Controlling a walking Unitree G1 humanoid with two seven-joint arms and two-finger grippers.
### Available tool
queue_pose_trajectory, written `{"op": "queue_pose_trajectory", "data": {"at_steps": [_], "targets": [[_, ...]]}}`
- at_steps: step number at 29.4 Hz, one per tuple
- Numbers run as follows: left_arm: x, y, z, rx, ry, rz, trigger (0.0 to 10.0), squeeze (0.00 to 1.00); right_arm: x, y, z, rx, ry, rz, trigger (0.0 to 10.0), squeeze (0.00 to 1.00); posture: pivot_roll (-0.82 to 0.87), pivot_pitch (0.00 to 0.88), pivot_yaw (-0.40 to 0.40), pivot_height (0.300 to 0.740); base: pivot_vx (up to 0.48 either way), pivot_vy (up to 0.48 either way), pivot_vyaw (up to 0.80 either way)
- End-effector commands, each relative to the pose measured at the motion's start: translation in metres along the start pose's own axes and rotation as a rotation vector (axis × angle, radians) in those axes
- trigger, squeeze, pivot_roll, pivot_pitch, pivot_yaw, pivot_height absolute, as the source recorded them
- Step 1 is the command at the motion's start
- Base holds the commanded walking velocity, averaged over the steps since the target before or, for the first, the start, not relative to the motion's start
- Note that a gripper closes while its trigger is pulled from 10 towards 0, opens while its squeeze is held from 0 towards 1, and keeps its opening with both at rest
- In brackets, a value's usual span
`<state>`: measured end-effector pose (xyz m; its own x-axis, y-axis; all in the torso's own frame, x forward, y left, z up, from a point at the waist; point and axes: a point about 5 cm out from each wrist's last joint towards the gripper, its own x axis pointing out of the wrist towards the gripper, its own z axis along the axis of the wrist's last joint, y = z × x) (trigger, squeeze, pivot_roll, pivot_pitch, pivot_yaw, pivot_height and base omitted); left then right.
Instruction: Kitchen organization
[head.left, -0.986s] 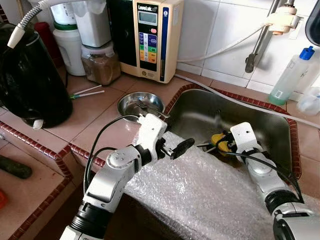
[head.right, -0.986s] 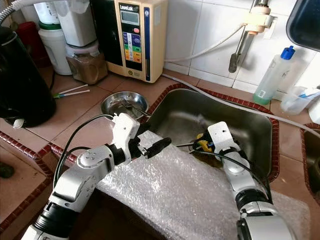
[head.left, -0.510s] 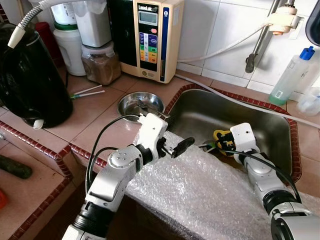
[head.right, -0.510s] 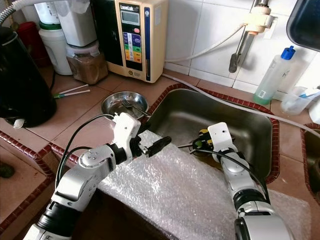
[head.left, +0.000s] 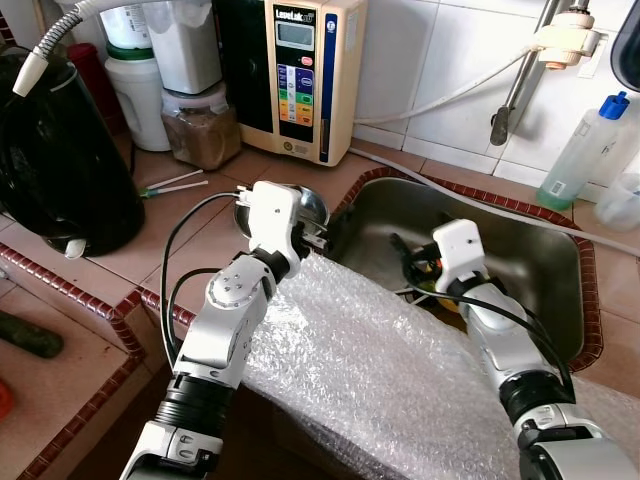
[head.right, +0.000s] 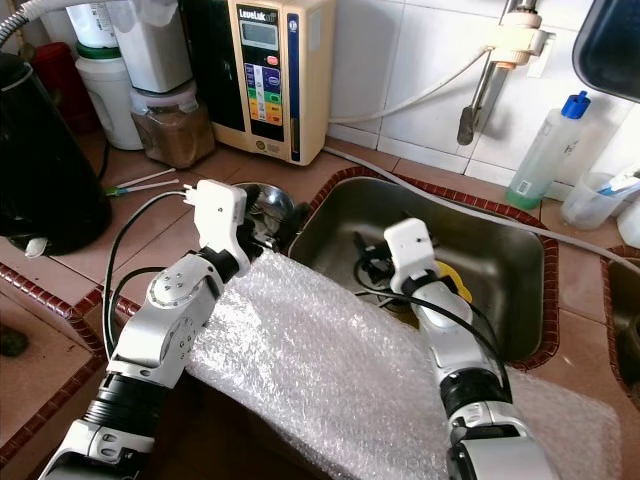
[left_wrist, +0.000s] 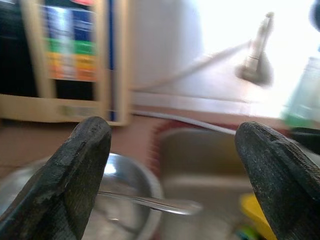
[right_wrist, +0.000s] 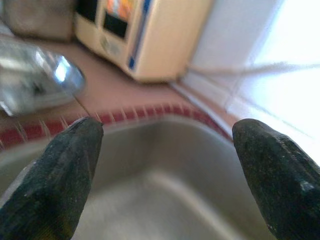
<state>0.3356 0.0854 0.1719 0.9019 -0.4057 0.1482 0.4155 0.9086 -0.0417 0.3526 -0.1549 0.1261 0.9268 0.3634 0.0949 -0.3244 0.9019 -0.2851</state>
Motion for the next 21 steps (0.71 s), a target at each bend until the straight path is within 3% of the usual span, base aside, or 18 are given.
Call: {"op": "queue_pose_trajectory", "data": {"at_steps": [1, 4, 7, 8, 9, 21], "targets": [[0.0, 0.009, 0.005, 0.031, -0.029, 0.056, 10.0, 1.0, 0.004, -0.001, 0.008, -0.005, -0.022, 0.009, 10.0, 1.0, 0.06, 0.0, -0.015, 0.74, 0.0, 0.0, 0.0], [-0.003, 0.015, -0.007, 0.031, 0.02, 0.08, 10.0, 1.0, 0.003, -0.002, 0.01, -0.004, -0.024, 0.002, 10.0, 1.0, 0.06, 0.0, -0.023, 0.74, 0.0, 0.0, 0.0], [0.001, 0.011, -0.012, 0.068, 0.042, 0.055, 10.0, 1.0, 0.001, -0.001, 0.006, 0.002, -0.011, 0.0, 10.0, 1.0, 0.06, 0.0, -0.016, 0.74, 0.0, 0.0, 0.0], [0.003, 0.01, -0.014, 0.079, 0.053, 0.045, 10.0, 0.54, 0.0, 0.0, 0.006, 0.002, -0.011, 0.001, 10.0, 1.0, 0.05, 0.0, -0.011, 0.74, 0.0, 0.0, 0.0], [0.006, 0.007, -0.014, 0.081, 0.052, 0.033, 10.0, 0.0, -0.001, 0.0, 0.006, 0.003, -0.013, 0.001, 10.0, 1.0, 0.04, 0.0, -0.009, 0.74, 0.0, 0.0, 0.0], [0.023, -0.01, -0.025, 0.116, 0.075, -0.031, 10.0, 0.0, -0.013, 0.003, 0.002, -0.006, 0.008, 0.004, 10.0, 1.0, 0.0, 0.0, 0.009, 0.74, 0.0, 0.0, 0.0]]}}
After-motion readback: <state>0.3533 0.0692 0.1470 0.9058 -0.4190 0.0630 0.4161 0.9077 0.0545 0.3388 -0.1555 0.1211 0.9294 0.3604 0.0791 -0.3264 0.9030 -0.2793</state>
